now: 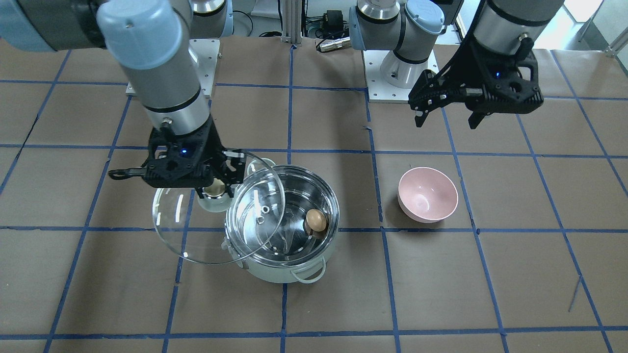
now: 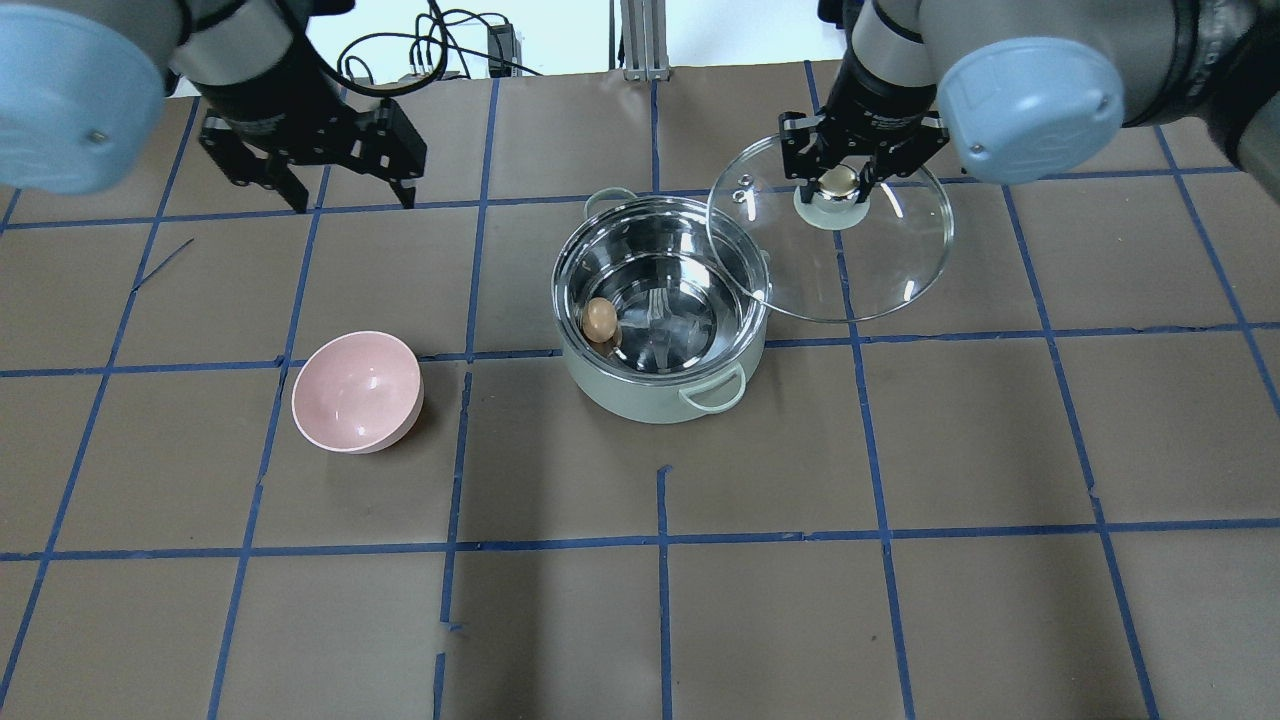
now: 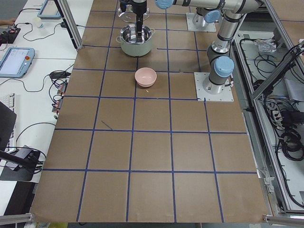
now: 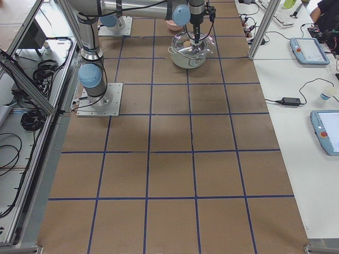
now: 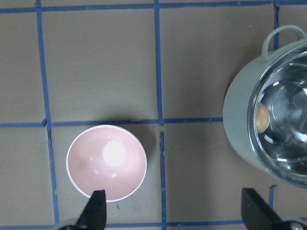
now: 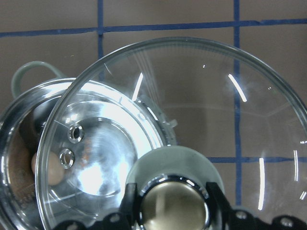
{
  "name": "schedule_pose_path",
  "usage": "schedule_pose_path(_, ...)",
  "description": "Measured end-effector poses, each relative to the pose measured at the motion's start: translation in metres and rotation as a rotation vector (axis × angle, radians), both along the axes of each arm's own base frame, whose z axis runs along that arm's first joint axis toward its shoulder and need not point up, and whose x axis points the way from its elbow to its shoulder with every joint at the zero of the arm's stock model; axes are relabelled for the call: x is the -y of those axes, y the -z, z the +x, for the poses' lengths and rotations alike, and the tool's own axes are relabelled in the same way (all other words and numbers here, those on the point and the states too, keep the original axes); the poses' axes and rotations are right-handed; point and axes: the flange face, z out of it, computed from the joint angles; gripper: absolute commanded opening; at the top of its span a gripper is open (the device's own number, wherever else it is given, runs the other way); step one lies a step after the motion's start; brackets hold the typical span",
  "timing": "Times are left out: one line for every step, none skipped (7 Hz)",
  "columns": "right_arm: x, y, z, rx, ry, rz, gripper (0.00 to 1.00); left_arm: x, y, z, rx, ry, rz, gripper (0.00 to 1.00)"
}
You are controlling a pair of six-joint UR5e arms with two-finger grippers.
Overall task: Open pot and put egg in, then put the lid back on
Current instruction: 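Carry the glass lid back over the pot and lower it on with the right gripper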
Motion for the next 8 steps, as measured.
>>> schedule_pose_path(-0.004,0.010,0.032,0.010,-0.009,-0.014,0.26,-0.008,-0.004,0.000,-0.011,-0.009,0.022,1.00)
schedule_pose_path(-0.005,0.020,0.051,0.017,-0.011,-0.018,0.27,-0.013,-0.003,0.000,-0.017,-0.011,0.035,1.00)
schedule_pose_path(-0.004,0.031,0.062,0.023,0.002,-0.008,0.27,-0.019,-0.001,0.000,-0.020,-0.012,0.046,1.00)
schedule_pose_path(-0.001,0.040,0.069,0.031,0.021,0.007,0.28,-0.022,0.002,0.001,-0.023,-0.013,0.052,1.00)
schedule_pose_path(0.000,0.045,0.077,0.035,0.031,0.016,0.28,-0.024,0.004,0.001,-0.021,-0.012,0.058,1.00)
schedule_pose_path(-0.001,0.048,0.086,0.038,0.034,0.020,0.28,-0.025,0.004,0.001,-0.018,-0.011,0.060,1.00)
schedule_pose_path(-0.004,0.051,0.096,0.039,0.036,0.026,0.28,-0.025,0.004,0.002,-0.017,-0.011,0.058,1.00)
schedule_pose_path(-0.007,0.054,0.102,0.037,0.032,0.031,0.29,-0.026,0.003,0.002,-0.017,-0.011,0.057,1.00)
